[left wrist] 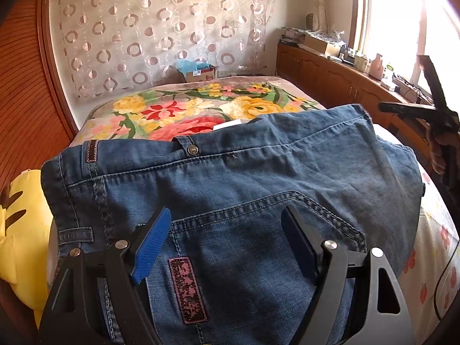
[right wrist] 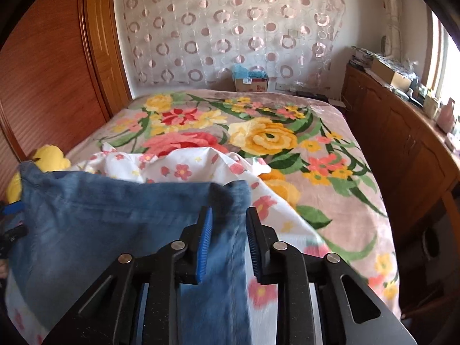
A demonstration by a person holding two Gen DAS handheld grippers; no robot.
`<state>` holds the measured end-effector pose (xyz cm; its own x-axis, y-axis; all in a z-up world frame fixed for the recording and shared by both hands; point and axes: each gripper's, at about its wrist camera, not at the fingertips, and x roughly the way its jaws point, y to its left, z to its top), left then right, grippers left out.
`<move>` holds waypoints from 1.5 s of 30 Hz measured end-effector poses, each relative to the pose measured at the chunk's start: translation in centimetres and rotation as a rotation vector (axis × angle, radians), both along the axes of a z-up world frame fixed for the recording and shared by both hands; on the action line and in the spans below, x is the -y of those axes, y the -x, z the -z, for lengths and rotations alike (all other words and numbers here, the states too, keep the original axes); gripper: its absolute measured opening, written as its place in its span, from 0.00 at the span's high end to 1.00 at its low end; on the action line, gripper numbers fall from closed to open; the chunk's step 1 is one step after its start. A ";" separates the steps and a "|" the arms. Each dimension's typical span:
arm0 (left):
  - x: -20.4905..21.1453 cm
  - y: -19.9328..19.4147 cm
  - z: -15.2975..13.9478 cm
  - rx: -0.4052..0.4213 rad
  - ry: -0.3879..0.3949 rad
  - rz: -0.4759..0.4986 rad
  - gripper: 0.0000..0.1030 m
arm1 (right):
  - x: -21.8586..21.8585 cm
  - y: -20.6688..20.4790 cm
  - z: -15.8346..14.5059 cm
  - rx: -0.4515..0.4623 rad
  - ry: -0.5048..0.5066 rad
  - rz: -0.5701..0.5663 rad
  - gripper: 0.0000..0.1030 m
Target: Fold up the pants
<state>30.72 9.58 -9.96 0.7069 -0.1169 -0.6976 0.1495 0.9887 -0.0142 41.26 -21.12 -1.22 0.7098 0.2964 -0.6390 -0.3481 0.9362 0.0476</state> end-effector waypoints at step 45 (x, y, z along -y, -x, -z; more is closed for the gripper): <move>-0.9 0.4 0.5 -0.013 0.003 -0.005 0.22 | 6.4 12.3 5.0 -0.135 -0.014 0.015 0.85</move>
